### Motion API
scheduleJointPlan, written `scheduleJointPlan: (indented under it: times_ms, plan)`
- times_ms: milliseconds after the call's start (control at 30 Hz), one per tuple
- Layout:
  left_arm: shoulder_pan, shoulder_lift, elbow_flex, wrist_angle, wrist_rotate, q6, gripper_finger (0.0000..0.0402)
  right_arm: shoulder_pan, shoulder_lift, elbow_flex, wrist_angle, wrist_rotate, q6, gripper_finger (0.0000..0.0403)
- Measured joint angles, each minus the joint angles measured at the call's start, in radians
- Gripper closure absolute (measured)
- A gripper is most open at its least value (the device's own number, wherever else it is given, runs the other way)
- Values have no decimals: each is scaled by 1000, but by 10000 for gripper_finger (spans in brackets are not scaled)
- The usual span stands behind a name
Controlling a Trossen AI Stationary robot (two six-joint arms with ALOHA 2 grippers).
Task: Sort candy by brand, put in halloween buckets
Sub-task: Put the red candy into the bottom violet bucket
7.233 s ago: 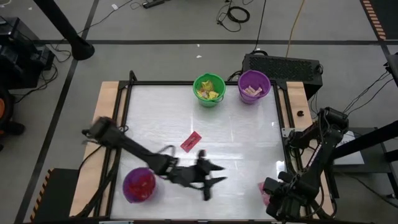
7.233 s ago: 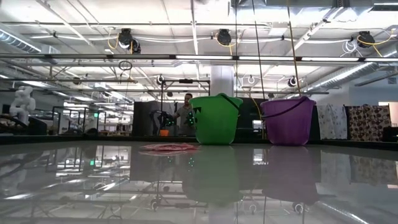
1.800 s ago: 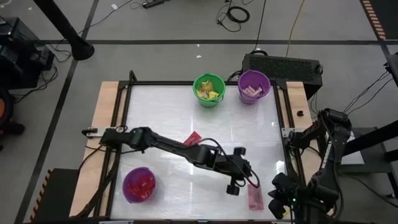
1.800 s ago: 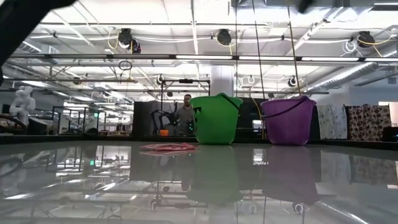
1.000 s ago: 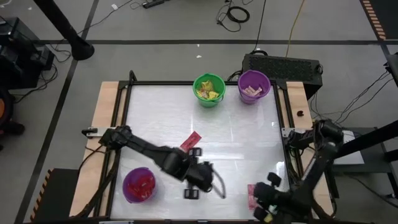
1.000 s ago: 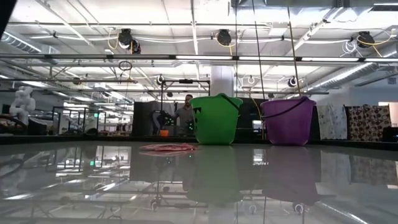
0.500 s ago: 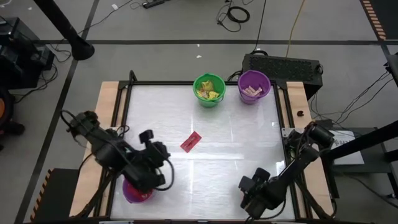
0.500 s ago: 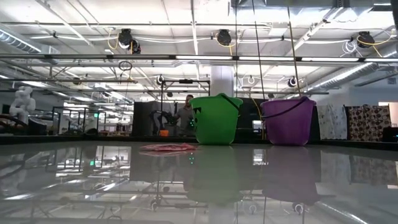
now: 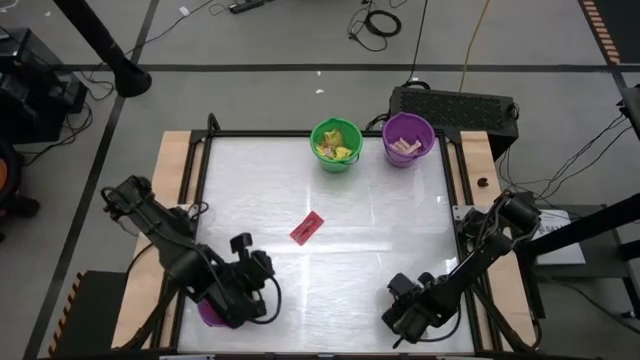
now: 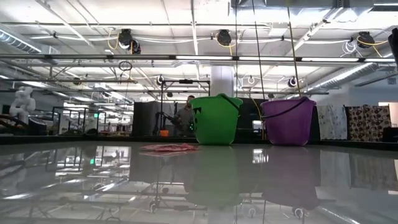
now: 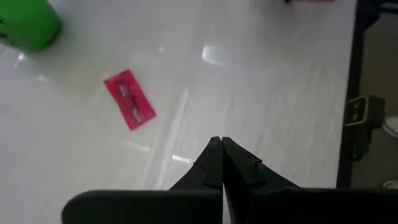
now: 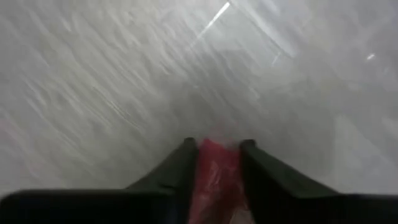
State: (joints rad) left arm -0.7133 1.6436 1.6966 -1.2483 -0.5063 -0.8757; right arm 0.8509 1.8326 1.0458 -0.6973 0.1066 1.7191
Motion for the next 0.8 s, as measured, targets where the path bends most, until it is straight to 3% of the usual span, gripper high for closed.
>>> scheduleJointPlan:
  times_ms: [167,300,500,667,800]
  plan:
    - [-67,-14,-10,24,-75,0,402,0,-9,19,-6,17,-9,388]
    - [-103,-41,-11,11,-103,-2,402,-21,-22,57,-14,68,-41,395]
    - [-136,-80,-11,-30,-185,2,402,-106,-34,152,137,221,-227,402]
    - [-141,-123,-37,-44,-207,19,402,-199,-34,208,456,318,-500,402]
    - [-112,-185,-106,-40,-212,14,402,-281,-15,228,790,329,-757,402]
